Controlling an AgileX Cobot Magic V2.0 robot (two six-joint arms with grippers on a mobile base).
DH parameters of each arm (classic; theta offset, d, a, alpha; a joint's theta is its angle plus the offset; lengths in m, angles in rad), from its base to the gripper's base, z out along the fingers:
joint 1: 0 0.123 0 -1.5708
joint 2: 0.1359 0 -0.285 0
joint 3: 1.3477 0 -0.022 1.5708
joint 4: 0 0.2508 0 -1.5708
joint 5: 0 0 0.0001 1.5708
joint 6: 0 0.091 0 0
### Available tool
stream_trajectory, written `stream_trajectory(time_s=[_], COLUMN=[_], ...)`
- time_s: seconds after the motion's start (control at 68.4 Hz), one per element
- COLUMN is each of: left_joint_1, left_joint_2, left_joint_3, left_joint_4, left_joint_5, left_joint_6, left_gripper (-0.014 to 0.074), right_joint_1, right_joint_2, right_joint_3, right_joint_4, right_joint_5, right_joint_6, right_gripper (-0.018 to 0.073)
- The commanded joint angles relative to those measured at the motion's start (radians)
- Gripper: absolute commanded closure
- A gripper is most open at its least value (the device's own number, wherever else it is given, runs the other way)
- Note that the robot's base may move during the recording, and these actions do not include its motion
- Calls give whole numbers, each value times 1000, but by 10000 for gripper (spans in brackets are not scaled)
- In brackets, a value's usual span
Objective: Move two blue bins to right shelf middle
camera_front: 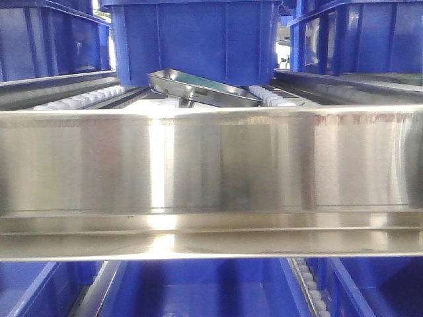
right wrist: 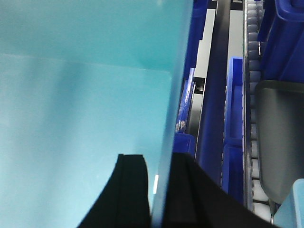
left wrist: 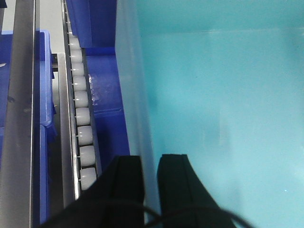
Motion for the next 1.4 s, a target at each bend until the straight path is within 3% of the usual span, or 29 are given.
stream_trajectory(time_s=[0.0,1.389], left_joint_1=[2,2], left_joint_2=[-20,-16], left_joint_3=[-15,-15], left_joint_4=[-44,-37], left_joint_5=[-41,-41], left_joint_6=[11,11], left_gripper=[707,707], right_joint_1=[-7,-7], right_joint_2=[-12,-12], right_joint_3=[-9,-9], right_joint_4=[-17,-17], right_joint_5=[-31,-31], right_joint_6=[-18,-18], right_gripper=[713,713])
